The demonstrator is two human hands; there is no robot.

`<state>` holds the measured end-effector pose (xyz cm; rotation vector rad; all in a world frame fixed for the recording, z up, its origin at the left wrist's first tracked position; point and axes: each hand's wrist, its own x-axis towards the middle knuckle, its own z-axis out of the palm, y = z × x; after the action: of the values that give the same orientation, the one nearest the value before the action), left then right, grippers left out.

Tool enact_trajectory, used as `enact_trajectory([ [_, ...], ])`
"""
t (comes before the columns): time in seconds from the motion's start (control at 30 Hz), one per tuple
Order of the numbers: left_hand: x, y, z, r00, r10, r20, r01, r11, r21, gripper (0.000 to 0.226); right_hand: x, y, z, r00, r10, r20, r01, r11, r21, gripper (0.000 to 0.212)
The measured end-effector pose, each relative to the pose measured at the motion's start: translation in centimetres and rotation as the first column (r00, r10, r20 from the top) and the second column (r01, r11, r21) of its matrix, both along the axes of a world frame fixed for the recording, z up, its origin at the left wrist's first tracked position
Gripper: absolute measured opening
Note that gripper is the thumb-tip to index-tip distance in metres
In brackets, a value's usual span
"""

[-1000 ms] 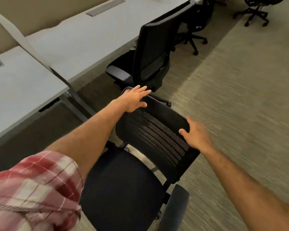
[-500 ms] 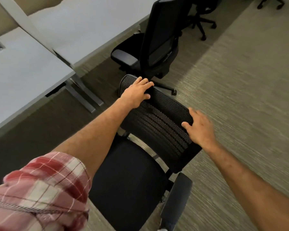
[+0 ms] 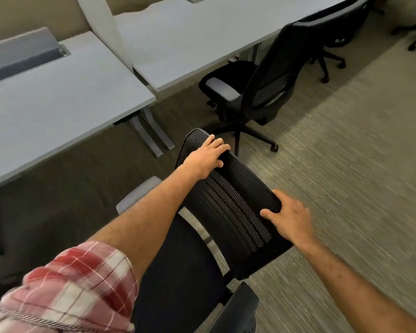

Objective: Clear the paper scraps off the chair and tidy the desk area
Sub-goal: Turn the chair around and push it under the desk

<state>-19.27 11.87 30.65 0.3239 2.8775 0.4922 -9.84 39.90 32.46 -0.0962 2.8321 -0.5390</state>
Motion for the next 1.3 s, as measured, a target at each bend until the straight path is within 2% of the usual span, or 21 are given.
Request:
enact_trajectory([
  [0.2, 3.1, -3.0, -0.6, 0.997, 0.074, -0.023, -0.074, 0.997, 0.018, 0.063, 1.1, -2.7, -0.1, 0.995, 0.043, 0.093, -0.043, 0.999, 0.004, 0.054],
  [0.3, 6.0, -2.8, -0.8, 0.953, 0.301, -0.040, -0.291, 0.941, 0.171, 0.073, 0.8, -3.2, 0.7, 0.979, 0.112, 0.169, -0.130, 0.986, 0.101, 0.061],
  [0.33, 7.2, -2.4, -1.1, 0.917, 0.398, -0.009, -0.381, 0.886, 0.265, 0.078, 0.4, -3.4, 1.4, 0.977, 0.125, 0.173, -0.147, 0.981, 0.123, 0.063],
  [0.4, 9.6, -1.1, -1.8, 0.826, 0.550, 0.126, -0.544, 0.718, 0.434, 0.083, -1.1, -4.2, 2.9, 0.977, 0.168, 0.134, -0.183, 0.977, 0.112, 0.063],
  [0.5, 12.8, 1.9, -2.6, 0.685, 0.648, 0.334, -0.700, 0.457, 0.549, 0.084, -5.2, -6.8, 5.0, 0.929, 0.368, 0.026, -0.368, 0.930, 0.005, 0.057],
  [0.6, 14.5, 5.4, -3.0, 0.576, 0.692, 0.435, -0.771, 0.284, 0.570, 0.081, -10.6, -11.2, 5.7, 0.746, 0.663, -0.057, -0.665, 0.746, -0.031, 0.049],
  [0.67, 14.4, 7.4, -3.2, 0.495, 0.711, 0.500, -0.815, 0.179, 0.552, 0.081, -13.8, -14.2, 5.1, 0.599, 0.795, -0.094, -0.800, 0.599, -0.034, 0.047],
  [0.8, 13.2, 10.6, -2.7, 0.305, 0.749, 0.588, -0.871, -0.030, 0.491, 0.085, -17.2, -19.3, 3.9, 0.322, 0.934, -0.156, -0.947, 0.319, -0.043, 0.042],
  [0.9, 12.2, 11.9, -2.0, 0.187, 0.768, 0.612, -0.877, -0.149, 0.456, 0.082, -17.5, -21.0, 3.3, 0.122, 0.986, -0.118, -0.992, 0.118, -0.033, 0.041],
  [1.1, 10.8, 14.3, -0.5, 0.068, 0.793, 0.606, -0.891, -0.225, 0.394, 0.082, -17.1, -21.7, 2.2, -0.196, 0.981, -0.007, -0.980, -0.196, 0.038, 0.043],
  [1.3, 10.1, 19.0, -0.6, -0.066, 0.815, 0.576, -0.892, -0.307, 0.332, 0.085, -17.7, -20.1, 1.4, -0.364, 0.930, 0.052, -0.909, -0.367, 0.199, 0.046],
])
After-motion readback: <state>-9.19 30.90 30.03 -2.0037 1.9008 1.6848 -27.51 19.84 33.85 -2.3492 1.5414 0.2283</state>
